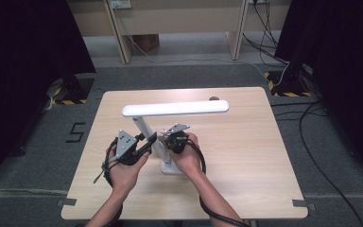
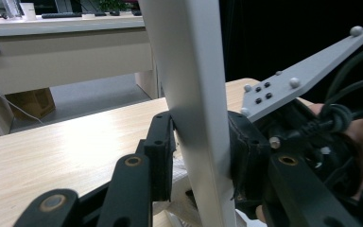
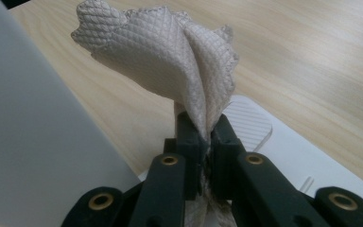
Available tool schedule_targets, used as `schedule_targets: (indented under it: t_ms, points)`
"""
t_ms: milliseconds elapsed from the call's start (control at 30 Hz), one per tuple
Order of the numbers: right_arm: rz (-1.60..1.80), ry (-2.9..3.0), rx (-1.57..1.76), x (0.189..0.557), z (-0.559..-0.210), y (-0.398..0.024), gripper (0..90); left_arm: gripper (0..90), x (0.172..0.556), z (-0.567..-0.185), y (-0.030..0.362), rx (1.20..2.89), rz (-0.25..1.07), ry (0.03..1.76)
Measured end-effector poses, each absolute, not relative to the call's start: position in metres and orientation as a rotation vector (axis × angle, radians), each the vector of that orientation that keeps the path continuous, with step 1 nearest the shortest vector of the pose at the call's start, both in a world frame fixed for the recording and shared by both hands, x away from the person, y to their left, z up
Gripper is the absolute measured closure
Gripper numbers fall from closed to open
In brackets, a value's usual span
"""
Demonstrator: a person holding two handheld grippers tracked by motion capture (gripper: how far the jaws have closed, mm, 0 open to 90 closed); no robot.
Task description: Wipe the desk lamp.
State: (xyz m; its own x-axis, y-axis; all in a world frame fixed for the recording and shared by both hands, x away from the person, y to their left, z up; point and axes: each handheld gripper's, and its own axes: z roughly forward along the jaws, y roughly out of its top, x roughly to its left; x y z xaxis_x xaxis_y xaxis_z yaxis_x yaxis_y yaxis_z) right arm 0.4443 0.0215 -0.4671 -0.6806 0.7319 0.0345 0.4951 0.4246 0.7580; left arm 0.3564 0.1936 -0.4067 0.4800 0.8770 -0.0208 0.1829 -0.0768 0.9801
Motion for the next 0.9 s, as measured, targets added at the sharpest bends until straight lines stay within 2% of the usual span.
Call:
schedule_targets:
  t_ms: [900]
  points:
    - [1.036,2.415,1.045,0.448,-0.484,0.024,85.6,63.2,0.359,-0.411,0.194,1.55,0.733,0.926]
